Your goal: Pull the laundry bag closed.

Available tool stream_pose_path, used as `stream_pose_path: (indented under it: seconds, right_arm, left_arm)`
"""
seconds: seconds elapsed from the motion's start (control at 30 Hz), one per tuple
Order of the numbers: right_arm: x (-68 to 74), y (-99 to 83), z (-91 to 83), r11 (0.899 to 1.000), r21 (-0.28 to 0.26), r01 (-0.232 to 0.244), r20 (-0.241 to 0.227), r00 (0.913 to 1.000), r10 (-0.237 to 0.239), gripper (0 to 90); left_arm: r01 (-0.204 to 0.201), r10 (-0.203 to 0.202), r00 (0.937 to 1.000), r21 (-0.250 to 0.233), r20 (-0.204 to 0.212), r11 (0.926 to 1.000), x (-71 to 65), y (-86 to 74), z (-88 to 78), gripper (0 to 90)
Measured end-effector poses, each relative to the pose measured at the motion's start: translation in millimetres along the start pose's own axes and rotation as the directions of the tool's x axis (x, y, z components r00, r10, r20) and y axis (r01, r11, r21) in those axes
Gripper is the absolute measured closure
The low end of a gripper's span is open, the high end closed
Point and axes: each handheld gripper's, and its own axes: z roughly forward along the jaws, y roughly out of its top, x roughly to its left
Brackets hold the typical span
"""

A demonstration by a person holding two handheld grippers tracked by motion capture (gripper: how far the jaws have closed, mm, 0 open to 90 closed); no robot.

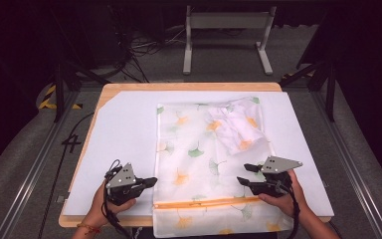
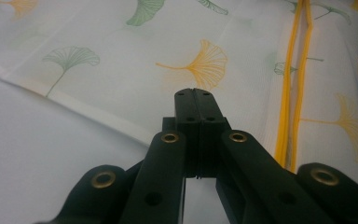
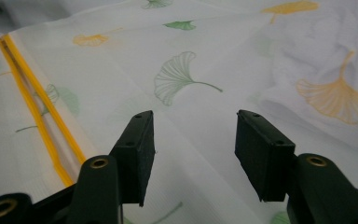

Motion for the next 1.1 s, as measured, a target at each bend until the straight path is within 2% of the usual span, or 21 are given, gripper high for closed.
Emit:
stream_pose_path:
  seconds: [0.17, 0.3, 0.4, 0.57, 0.6, 0.83, 0.87, 0.93, 1.03, 1.1]
  right_arm:
    - [20.8, 13.5, 15.8, 0.998, 0.014, 0.054, -0.055, 0.9971, -0.053, 49.3]
    - [44.1, 29.8, 34.3, 0.994, 0.018, 0.107, -0.128, 0.9863, -0.104, 52.0]
    - [63.0, 42.7, 49.1, 0.987, 0.014, 0.159, -0.181, 0.9713, -0.154, 55.4]
    - [89.9, 57.6, 72.4, 0.976, 0.007, 0.216, -0.265, 0.9420, -0.206, 63.6]
    - [95.5, 59.6, 76.8, 0.973, 0.010, 0.232, -0.281, 0.9340, -0.220, 65.0]
    - [121.2, 71.3, 97.5, 0.955, -0.004, 0.297, -0.338, 0.8981, -0.281, 72.8]
    - [121.2, 71.3, 97.5, 0.955, -0.004, 0.297, -0.338, 0.8981, -0.281, 72.8]
    - [131.1, 76.4, 105.8, 0.948, -0.010, 0.319, -0.363, 0.8820, -0.301, 74.1]
    - [143.0, 80.6, 116.4, 0.940, -0.012, 0.340, -0.384, 0.8666, -0.319, 74.1]
    - [151.3, 83.1, 124.2, 0.932, -0.004, 0.363, -0.394, 0.8561, -0.335, 74.1]
  left_arm:
    - [-0.017, 0.015, 0.9994, 0.035, 0.030, 0.9992, -0.9, 4.5, 14.4, 90.0]
    - [-0.031, 0.029, 0.9989, 0.067, 0.038, 0.9973, 1.0, 4.5, 22.5, 90.0]
    - [-0.022, 0.019, 0.9989, 0.080, 0.043, 0.9966, 3.5, 2.3, 24.9, 90.0]
    - [-0.026, 0.021, 0.9985, 0.096, 0.051, 0.9950, 4.5, 0.4, 28.3, 90.0]
    - [-0.023, 0.018, 0.9984, 0.099, 0.053, 0.9948, 5.2, -0.1, 28.9, 90.0]
    - [-0.022, 0.017, 0.9988, 0.113, 0.046, 0.9933, 8.0, -0.9, 31.3, 90.0]
    - [-0.022, 0.017, 0.9988, 0.113, 0.046, 0.9933, 8.0, -0.9, 31.3, 90.0]
    - [-0.021, 0.015, 0.9988, 0.126, 0.047, 0.9919, 8.1, -0.6, 32.6, 90.0]
    - [-0.015, 0.007, 0.9986, 0.137, 0.053, 0.9905, 8.5, -0.4, 33.9, 90.0]
    - [-0.016, 0.008, 0.9983, 0.150, 0.058, 0.9886, 9.4, 0.0, 35.1, 90.0]
